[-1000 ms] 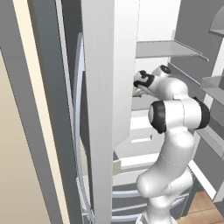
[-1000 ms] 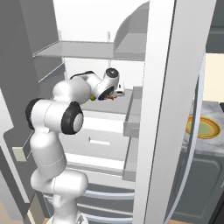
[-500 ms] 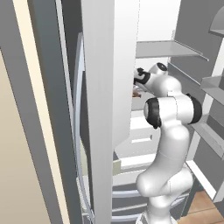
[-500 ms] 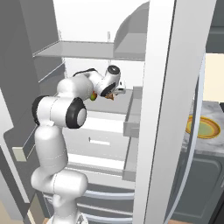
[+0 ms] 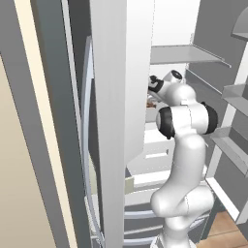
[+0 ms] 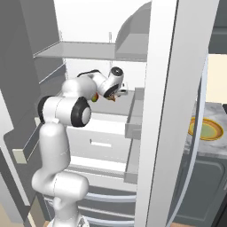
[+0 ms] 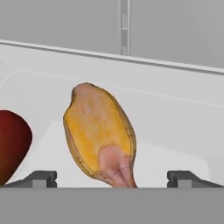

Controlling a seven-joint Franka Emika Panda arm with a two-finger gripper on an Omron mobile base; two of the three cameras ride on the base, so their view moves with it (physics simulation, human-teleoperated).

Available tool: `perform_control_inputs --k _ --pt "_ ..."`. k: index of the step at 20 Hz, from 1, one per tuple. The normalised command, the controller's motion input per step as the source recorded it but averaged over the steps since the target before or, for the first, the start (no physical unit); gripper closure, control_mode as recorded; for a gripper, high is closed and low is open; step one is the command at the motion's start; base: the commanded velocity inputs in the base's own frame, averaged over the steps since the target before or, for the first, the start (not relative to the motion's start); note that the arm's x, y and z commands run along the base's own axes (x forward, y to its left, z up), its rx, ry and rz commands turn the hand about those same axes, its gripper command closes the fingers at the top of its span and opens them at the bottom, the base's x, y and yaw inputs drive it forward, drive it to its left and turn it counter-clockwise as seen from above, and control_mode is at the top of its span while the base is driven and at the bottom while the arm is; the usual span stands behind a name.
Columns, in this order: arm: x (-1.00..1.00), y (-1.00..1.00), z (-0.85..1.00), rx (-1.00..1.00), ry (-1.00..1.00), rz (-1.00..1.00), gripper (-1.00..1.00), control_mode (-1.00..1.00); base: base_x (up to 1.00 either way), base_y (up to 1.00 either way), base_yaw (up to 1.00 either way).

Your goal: Pick chicken drumstick from the fridge and place it on the plate on the counter.

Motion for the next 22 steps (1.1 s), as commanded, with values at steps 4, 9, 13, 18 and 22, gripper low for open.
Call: perform_control_inputs --k 4,9,13,18,22 --pt "0.09 0.01 -0.26 0.0 0.01 0.02 -1.0 -1.0 0.0 0.0 0.0" --pt "0.13 0.0 -0.04 0.0 0.01 0.01 -1.0 -1.0 0.0 0.0 0.0" --pt "0.2 0.01 -0.02 0.0 0.0 0.0 -1.0 -1.0 0.0 0.0 0.0" --pt "0.23 0.01 0.0 0.0 0.0 0.0 -1.0 -1.0 0.0 0.0 0.0" --pt "0.17 0.04 -0.03 0.0 0.0 0.0 -1.0 -1.0 0.0 0.0 0.0"
